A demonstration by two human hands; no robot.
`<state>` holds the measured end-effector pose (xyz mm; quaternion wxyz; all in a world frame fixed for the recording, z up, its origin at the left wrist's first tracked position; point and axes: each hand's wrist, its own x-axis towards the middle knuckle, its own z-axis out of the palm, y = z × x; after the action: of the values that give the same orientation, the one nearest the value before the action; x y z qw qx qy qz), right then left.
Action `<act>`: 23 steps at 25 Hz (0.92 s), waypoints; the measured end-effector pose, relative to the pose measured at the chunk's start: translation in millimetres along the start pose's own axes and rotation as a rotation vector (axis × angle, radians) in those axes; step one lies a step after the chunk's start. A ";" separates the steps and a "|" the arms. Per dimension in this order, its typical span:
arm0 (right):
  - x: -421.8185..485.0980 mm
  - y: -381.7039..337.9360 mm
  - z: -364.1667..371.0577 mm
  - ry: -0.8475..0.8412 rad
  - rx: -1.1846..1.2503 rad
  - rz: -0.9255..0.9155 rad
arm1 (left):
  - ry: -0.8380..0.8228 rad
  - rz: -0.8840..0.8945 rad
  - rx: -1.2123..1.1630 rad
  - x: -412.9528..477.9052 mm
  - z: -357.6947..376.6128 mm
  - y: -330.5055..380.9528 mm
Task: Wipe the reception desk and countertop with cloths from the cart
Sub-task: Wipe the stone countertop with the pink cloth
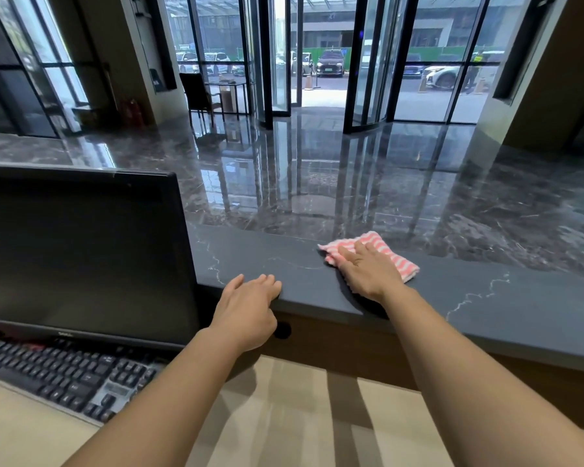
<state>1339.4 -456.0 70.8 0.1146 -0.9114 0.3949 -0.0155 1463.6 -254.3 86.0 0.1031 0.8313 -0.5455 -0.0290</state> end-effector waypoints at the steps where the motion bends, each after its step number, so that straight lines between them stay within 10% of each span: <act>1: 10.1 -19.5 2.1 -0.011 0.007 -0.030 | 0.006 0.005 -0.001 -0.3 0.1 -1.4; 12: 78.7 -125.9 29.0 -0.155 -0.088 -0.320 | -0.069 -0.005 0.135 5.4 -3.1 -1.2; 23: -24.3 91.2 -13.9 0.078 0.113 0.142 | -0.114 -0.048 0.292 8.1 -5.5 16.6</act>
<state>1255.8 -501.5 65.7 0.1513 -0.8720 0.4610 -0.0653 1452.8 -267.4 95.3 -0.0507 0.8472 -0.5288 0.0012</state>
